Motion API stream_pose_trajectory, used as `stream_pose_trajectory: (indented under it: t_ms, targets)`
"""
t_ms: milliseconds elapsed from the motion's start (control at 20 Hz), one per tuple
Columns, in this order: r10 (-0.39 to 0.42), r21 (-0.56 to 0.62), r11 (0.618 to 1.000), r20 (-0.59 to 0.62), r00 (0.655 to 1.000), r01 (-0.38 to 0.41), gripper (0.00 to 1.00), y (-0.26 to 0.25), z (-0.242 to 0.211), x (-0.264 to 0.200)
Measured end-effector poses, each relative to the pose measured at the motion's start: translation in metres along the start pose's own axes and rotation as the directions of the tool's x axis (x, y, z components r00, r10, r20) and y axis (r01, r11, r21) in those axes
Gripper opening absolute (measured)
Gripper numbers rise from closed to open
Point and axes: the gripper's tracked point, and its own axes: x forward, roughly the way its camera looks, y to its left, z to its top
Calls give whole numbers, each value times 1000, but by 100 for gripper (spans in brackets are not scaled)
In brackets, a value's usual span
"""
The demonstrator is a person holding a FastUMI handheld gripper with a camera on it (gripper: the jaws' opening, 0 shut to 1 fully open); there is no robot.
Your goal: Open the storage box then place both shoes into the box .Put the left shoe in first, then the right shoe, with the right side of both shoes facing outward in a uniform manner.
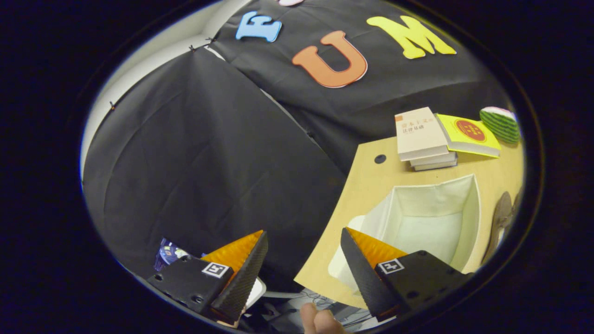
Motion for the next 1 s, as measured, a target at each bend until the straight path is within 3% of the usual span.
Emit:
stream_pose_trajectory:
  t_ms: [300, 500, 1000]
  targets:
    - [-169, -90, 982, -13, 986, 167, 100, -73, 6, -53]
    - [-271, -83, 959, 12, 962, 271, 100, -134, 18, -101]
    - [-516, -71, 856, -30, 856, 513, 100, -290, 8, -182]
